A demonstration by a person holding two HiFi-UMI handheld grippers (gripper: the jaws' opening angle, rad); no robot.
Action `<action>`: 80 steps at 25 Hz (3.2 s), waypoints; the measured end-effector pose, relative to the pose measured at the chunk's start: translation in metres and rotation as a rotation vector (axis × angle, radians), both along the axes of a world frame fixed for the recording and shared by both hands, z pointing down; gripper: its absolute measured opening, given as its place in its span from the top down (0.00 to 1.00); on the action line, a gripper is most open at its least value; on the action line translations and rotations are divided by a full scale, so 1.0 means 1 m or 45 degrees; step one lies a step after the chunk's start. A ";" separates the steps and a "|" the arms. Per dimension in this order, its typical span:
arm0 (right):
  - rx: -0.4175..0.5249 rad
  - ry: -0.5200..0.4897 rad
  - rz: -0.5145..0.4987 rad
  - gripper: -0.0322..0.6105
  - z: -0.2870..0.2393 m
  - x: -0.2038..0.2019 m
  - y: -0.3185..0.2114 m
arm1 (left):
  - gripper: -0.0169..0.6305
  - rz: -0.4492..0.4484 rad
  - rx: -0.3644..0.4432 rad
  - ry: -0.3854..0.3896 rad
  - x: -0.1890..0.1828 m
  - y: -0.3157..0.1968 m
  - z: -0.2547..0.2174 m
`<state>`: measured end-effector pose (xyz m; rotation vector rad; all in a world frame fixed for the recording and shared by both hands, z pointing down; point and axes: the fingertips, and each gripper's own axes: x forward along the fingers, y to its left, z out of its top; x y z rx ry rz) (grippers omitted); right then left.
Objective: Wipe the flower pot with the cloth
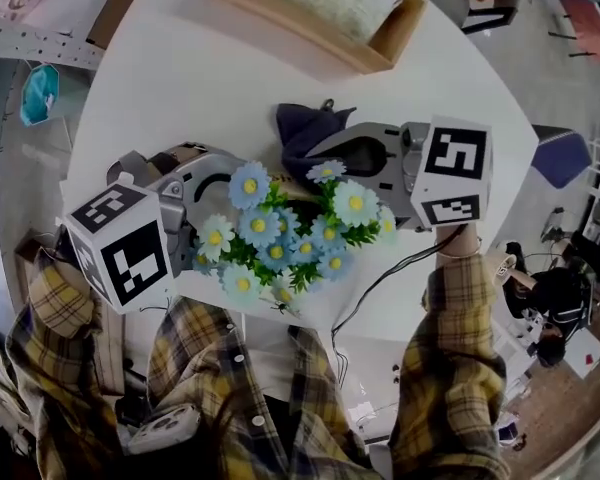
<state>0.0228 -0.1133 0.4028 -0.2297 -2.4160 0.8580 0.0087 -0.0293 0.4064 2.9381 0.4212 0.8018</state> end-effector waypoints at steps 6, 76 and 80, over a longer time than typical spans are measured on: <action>-0.010 0.005 -0.036 0.93 0.001 -0.015 0.000 | 0.40 0.038 -0.042 -0.030 -0.002 -0.002 0.002; 0.208 0.095 0.410 0.93 0.007 0.021 -0.013 | 0.39 -0.770 -0.111 0.102 -0.001 -0.010 -0.005; 0.194 0.067 0.313 0.93 0.005 0.017 -0.020 | 0.39 -0.607 -0.114 0.094 0.004 -0.009 -0.002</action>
